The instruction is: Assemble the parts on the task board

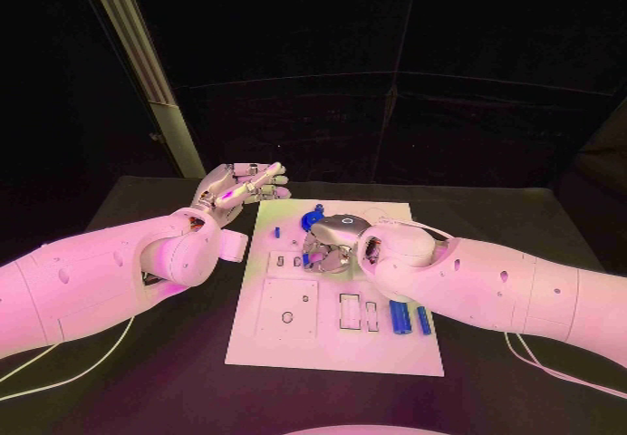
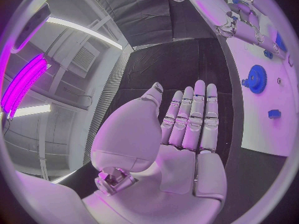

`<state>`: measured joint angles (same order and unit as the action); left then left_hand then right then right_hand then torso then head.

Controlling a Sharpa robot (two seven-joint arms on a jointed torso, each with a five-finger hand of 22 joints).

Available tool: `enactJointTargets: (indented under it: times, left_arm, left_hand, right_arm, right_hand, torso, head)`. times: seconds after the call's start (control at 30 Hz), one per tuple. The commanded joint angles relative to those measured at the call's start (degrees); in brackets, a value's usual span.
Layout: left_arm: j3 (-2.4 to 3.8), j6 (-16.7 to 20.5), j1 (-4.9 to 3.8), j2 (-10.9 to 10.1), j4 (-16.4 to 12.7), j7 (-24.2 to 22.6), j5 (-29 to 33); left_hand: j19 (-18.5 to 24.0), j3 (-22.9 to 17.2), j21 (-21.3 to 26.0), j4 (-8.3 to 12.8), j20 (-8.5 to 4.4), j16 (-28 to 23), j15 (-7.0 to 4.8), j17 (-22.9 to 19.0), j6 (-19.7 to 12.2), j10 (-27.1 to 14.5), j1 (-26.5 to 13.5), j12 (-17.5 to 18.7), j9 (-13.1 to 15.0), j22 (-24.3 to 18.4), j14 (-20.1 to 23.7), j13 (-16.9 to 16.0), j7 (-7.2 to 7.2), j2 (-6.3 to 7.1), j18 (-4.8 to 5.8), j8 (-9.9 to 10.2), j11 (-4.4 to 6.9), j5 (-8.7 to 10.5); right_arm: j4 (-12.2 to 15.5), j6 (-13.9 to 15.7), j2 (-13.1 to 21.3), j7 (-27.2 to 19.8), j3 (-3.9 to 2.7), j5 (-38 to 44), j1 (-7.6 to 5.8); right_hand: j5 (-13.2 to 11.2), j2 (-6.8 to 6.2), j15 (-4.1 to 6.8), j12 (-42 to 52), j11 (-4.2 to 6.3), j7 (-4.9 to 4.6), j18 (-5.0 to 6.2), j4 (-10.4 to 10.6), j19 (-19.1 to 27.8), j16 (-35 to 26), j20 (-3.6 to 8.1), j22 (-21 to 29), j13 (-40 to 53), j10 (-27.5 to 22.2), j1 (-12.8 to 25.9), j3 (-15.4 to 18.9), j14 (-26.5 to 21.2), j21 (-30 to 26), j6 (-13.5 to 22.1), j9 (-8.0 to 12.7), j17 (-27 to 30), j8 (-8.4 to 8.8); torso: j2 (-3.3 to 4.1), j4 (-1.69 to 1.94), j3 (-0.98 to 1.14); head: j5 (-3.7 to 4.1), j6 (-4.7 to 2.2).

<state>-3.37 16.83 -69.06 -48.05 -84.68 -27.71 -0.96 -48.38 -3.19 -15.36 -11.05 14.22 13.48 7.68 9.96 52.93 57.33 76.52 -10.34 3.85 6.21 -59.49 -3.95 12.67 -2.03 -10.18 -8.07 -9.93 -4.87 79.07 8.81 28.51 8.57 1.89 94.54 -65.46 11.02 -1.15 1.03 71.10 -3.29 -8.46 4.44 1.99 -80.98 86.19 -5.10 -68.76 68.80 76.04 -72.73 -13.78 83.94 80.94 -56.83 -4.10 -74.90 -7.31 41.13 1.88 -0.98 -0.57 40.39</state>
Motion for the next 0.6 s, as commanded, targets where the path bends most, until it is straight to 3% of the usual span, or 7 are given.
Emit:
enactJointTargets:
  times: [0.03, 0.4, 0.5, 0.6]
  left_arm:
    - [0.02, -0.8, -0.10, 0.1, 0.0, -0.1, 0.0]
    - [0.01, -0.9, -0.10, 0.1, 0.1, -0.1, 0.0]
    - [0.01, -0.9, -0.10, 0.1, 0.1, 0.0, 0.0]
    - [0.01, -0.9, -0.10, 0.1, 0.1, 0.0, 0.0]
  left_hand:
    - [-0.4, 0.1, -0.1, 0.3, 0.12, -0.4, 0.01, 0.1, 0.3, 0.2, 0.2, 0.2, 0.0, -0.1, 0.0, 0.1, 0.23, -0.40, -0.40, 0.4, -0.03, 0.08]
    - [-0.4, 0.1, -0.1, 0.3, 0.12, -0.4, 0.01, 0.1, 0.3, 0.2, 0.2, 0.2, 0.0, -0.1, 0.0, 0.1, 0.23, -0.40, -0.40, 0.4, -0.03, 0.08]
    - [-0.4, 0.1, -0.1, 0.3, 0.12, -0.4, 0.01, 0.1, 0.3, 0.2, 0.2, 0.2, 0.0, -0.1, 0.0, 0.1, 0.23, -0.40, -0.40, 0.4, -0.03, 0.08]
    - [-0.4, 0.1, -0.1, 0.3, 0.12, -0.4, 0.01, 0.1, 0.3, 0.2, 0.2, 0.2, 0.0, -0.1, 0.0, 0.1, 0.23, -0.41, -0.40, 0.4, -0.03, 0.08]
  right_arm:
    - [-0.2, -0.4, 0.0, 1.2, 0.22, 0.6, 0.16]
    - [-0.2, 0.6, -0.1, 1.5, 0.22, 0.7, 0.17]
    - [-0.2, 1.1, -0.1, 1.6, 0.22, 0.7, 0.17]
    - [-0.2, 1.7, -0.1, 1.8, 0.22, 0.7, 0.17]
  right_hand:
    - [0.0, -0.35, -0.03, -0.4, -0.11, -0.04, -0.34, 0.4, 0.1, -0.4, 0.12, 0.1, -0.1, -0.3, 0.5, 0.2, 4.3, -0.2, 0.5, 0.1, -7.1, 0.32]
    - [-0.1, -1.53, -0.18, -0.8, -0.26, -0.09, -0.31, 2.0, 0.2, -0.4, -0.04, 0.3, -0.5, -0.5, 3.0, 2.3, 4.3, -0.4, 1.2, 0.1, -7.1, 0.71]
    - [-1.1, -1.90, -0.18, -0.9, -0.27, -0.06, -0.30, 2.9, 0.2, -0.4, -0.06, 0.3, -0.6, -0.6, 4.0, 3.5, 4.3, -0.4, 1.5, 0.0, -7.1, 0.79]
    - [-4.0, -2.12, -0.27, -0.9, -0.37, -0.14, -0.30, 4.9, 0.2, -0.5, -0.11, 0.4, -0.6, -0.6, 6.0, 5.9, 4.3, -0.5, 2.1, 0.0, -7.1, 1.03]
  torso:
    - [0.02, 0.00, -0.01]
    - [0.02, -0.01, -0.01]
    - [0.00, 0.01, -0.01]
    - [-0.01, 0.02, 0.00]
  head:
    - [-0.04, 0.02]
    - [0.00, -0.02]
    - [0.07, 0.01]
    - [0.02, -0.06]
